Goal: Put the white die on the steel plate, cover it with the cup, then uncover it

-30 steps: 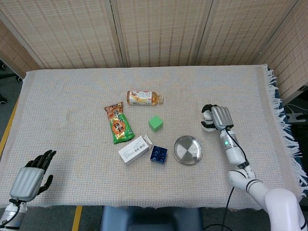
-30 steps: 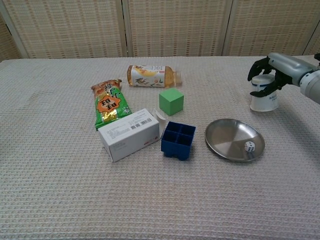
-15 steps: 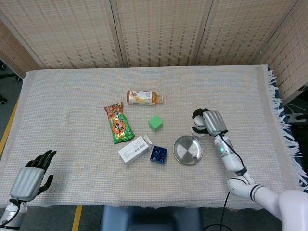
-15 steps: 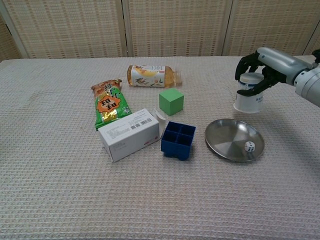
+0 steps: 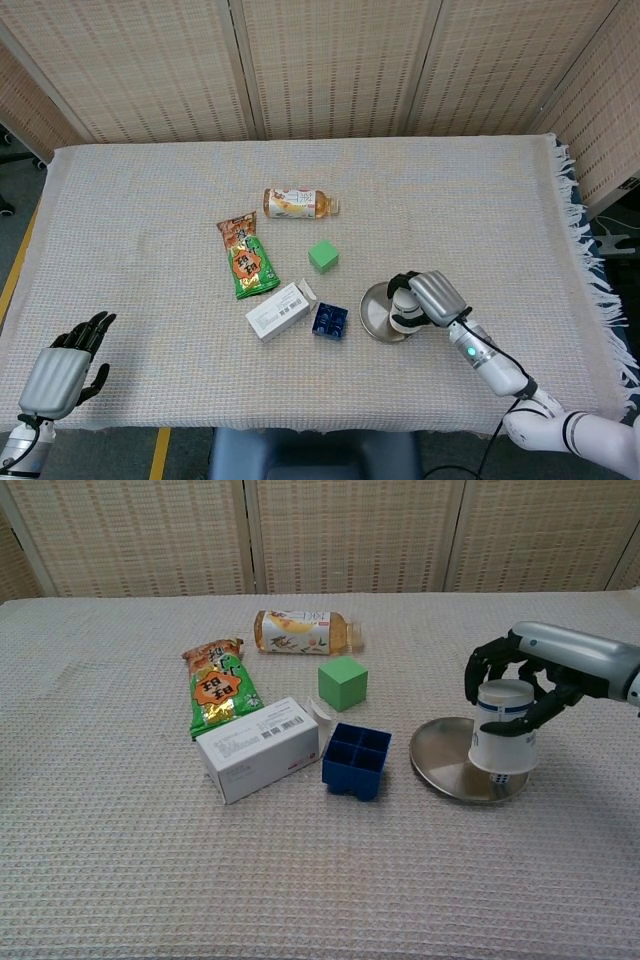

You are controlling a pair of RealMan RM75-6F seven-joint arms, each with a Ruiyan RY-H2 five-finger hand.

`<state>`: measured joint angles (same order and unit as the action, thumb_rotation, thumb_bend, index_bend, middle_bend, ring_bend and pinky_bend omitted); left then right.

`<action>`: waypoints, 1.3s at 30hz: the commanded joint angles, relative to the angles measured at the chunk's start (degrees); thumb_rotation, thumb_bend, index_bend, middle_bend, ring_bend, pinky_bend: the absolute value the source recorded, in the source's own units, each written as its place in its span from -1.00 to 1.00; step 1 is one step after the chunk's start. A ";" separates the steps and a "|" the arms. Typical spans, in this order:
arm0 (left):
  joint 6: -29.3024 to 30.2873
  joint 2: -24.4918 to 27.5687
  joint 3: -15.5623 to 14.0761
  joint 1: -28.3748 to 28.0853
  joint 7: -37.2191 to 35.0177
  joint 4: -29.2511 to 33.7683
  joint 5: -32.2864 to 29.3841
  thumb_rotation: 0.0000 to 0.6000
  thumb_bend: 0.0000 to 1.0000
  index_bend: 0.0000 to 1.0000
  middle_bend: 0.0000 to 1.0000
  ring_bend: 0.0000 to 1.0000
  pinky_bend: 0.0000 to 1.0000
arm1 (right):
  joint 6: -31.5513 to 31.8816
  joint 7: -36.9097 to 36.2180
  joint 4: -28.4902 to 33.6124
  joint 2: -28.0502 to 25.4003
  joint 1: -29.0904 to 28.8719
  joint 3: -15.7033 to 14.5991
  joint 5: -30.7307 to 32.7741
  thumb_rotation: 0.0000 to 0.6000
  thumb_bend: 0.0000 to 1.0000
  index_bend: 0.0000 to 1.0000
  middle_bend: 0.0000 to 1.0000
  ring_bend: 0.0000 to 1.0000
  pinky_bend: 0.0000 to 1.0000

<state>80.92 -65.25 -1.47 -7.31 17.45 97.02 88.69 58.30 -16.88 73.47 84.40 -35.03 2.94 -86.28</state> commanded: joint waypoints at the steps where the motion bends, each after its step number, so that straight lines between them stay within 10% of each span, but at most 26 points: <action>1: -0.05 -0.02 0.00 -0.01 0.10 -0.01 -0.02 1.00 -0.10 -0.88 -0.85 -0.67 -0.30 | 0.94 -1.01 -1.31 0.22 0.51 -1.20 -1.55 1.00 -0.69 -0.04 -0.10 -0.13 0.49; 39: 0.55 0.53 0.15 0.25 -1.34 -0.03 0.21 1.00 -0.10 -0.88 -0.85 -0.67 -0.30 | 13.00 -12.90 -26.28 15.19 1.37 -5.02 -10.51 1.00 -0.69 -0.02 -0.08 -0.13 0.52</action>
<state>81.47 -64.72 -1.32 -7.06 16.11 96.99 88.90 70.63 -29.01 48.03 99.11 -33.82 -1.84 -96.45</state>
